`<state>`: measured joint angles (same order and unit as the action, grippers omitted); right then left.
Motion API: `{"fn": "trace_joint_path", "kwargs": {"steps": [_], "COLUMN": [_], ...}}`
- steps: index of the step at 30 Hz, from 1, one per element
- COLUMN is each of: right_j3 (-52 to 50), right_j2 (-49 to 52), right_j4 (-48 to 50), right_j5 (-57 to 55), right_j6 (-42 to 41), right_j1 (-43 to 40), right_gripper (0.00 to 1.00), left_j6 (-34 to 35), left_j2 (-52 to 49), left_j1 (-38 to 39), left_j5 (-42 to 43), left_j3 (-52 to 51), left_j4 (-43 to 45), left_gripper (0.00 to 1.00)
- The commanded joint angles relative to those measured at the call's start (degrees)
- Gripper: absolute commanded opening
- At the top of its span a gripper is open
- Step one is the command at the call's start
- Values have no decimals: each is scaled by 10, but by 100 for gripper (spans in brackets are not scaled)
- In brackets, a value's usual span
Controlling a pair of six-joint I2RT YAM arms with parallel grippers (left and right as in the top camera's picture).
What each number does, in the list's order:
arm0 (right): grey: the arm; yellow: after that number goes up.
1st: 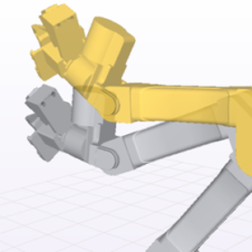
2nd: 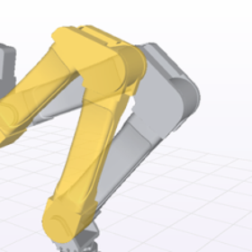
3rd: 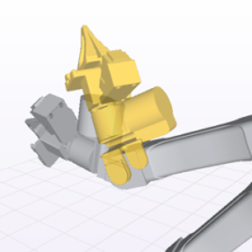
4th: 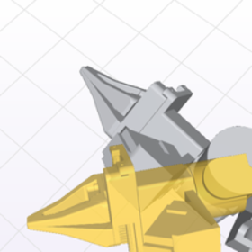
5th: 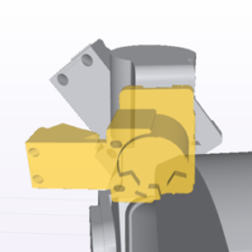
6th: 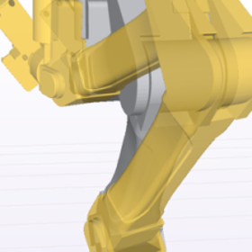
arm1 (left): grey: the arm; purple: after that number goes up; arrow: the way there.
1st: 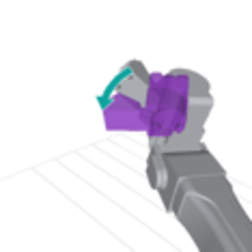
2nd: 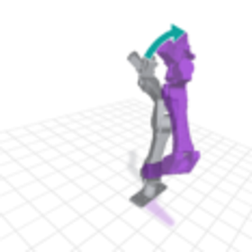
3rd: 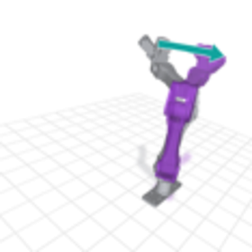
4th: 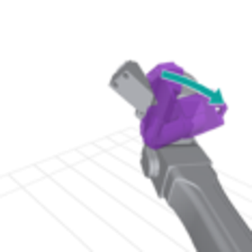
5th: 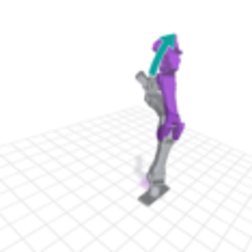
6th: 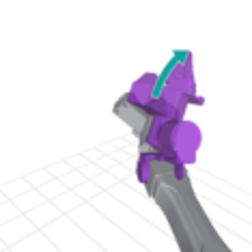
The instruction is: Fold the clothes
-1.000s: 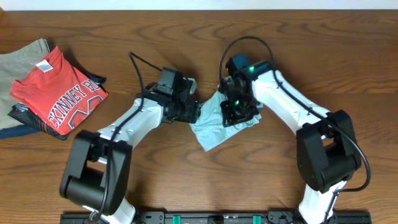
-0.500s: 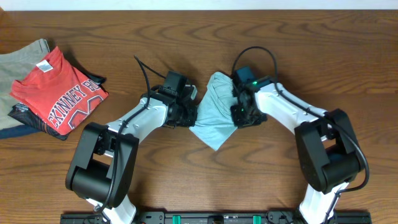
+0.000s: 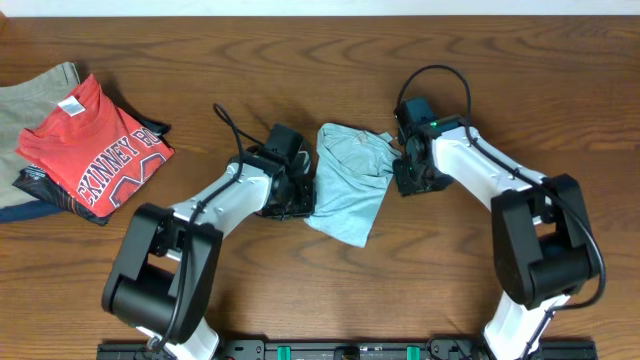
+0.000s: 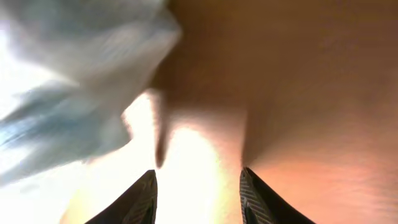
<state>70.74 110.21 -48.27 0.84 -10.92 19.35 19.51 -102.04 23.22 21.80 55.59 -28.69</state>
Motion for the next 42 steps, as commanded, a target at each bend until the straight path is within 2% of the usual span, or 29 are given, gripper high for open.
{"fn": "trace_joint_path", "kwargs": {"steps": [1,4,11,13,16,21,23,25,30,34,37,39,42], "right_j3": [9,9,-4,-15,-40,-99,-127,-150,-187,-183,-169,-156,-136], "right_j2": [-57,-78,-82,-82,-82,-82,-81,-79,-79,-80,-85,-91,-105], "right_j4": [-15,-26,-38,-32,0,76,106,117,128,125,99,75,38], "right_j5": [180,285,303,303,303,295,269,223,40,-22,-35,-52,-74], "right_j6": [38,72,71,71,71,43,24,-2,-87,-98,-96,-96,-96], "right_j1": [-1,4,30,42,64,93,99,100,90,79,69,63,54], "right_gripper": [41,40,38,31,10,7,7,5,5,6,5,2,1], "left_j6": [1,1,1,1,1,1,1,1,1,1,0,0,0], "left_j2": [55,98,111,110,110,110,110,110,110,110,110,110,110], "left_j1": [2,2,2,2,2,2,2,2,2,2,2,2,2], "left_j5": [-17,-39,-45,-45,-45,-45,-45,-45,-45,-45,-45,-45,-43], "left_j3": [-9,-9,-10,-10,-10,-10,-10,-10,-10,-10,-10,-10,-10], "left_j4": [-6,-6,-8,-8,-8,-8,-8,-9,-8,-8,-4,7,37], "left_gripper": [24,24,25,25,25,25,26,31,34,37,42,49,74]}}
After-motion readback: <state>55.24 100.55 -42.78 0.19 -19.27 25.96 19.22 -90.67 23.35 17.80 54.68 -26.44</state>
